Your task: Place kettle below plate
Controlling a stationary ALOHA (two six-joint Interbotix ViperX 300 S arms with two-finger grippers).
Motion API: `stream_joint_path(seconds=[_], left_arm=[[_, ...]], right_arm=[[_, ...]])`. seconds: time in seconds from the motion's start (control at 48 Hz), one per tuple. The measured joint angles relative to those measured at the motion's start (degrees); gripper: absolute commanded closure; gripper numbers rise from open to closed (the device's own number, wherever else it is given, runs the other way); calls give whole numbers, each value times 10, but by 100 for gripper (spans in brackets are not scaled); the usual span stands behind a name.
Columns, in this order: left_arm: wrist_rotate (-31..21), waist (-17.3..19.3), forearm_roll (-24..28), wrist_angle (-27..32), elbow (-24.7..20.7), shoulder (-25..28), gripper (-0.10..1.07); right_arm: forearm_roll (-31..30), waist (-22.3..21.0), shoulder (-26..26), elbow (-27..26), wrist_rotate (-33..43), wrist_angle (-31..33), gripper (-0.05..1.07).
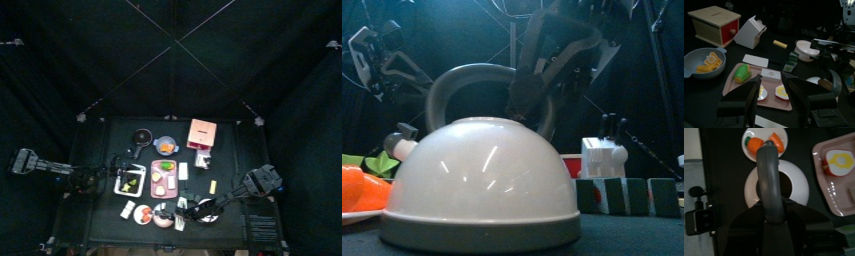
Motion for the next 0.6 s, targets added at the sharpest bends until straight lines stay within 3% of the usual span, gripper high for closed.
stream_joint_path(seconds=[0.229,0.479,0.604], left_arm=[[0,1,0,0,0,0,19],[0,1,0,0,1,0,19],[0,1,0,0,2,0,19]], right_arm=[[13,33,0,-2,8,28,30],[-11,29,0,-2,81,85,4],[-36,31,0,-4,91,102,-1]])
